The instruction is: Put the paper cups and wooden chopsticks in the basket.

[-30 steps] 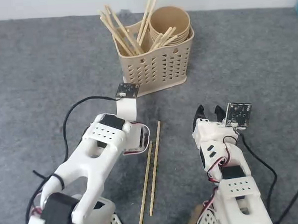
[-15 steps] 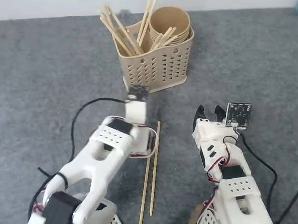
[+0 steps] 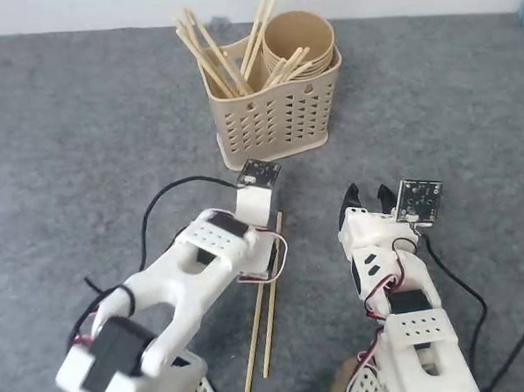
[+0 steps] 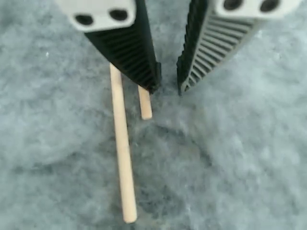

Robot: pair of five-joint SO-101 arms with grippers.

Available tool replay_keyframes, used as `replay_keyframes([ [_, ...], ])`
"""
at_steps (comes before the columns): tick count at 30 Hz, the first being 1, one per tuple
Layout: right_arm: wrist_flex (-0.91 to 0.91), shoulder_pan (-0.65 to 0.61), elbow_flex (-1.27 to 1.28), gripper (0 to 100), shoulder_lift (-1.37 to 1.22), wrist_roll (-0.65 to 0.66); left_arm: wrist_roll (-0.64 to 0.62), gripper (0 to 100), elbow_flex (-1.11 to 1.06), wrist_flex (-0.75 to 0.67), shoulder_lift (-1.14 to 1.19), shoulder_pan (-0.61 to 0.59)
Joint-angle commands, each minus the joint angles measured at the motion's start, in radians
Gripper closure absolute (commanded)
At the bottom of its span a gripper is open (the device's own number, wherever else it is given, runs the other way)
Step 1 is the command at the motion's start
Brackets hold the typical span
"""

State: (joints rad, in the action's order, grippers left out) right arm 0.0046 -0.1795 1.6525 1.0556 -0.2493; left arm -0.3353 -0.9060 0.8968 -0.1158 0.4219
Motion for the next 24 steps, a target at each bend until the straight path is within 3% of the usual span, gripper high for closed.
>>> replay_keyframes([
  [1, -0.008, 0.008, 0.006, 80.8, 0.013, 0.015, 0.003, 95, 0.090, 0.054, 0.083, -0.006],
  [6, -0.008, 0.008, 0.006, 80.8, 0.013, 0.015, 0.020, 95, 0.114, 0.101, 0.087, -0.002],
  [11, -0.008, 0.008, 0.006, 80.8, 0.013, 0.015, 0.133, 94, 0.093, 0.107, -0.018, -0.008],
  [15, -0.008, 0.008, 0.006, 80.8, 0.013, 0.017, 0.133, 93, 0.044, 0.104, -0.117, 0.000],
  [19, -0.008, 0.008, 0.006, 80.8, 0.013, 0.018, 0.129, 83, 0.004, 0.110, -0.196, 0.000],
  [24, -0.008, 0.008, 0.006, 80.8, 0.013, 0.018, 0.037, 78, -0.028, 0.095, -0.216, 0.002],
])
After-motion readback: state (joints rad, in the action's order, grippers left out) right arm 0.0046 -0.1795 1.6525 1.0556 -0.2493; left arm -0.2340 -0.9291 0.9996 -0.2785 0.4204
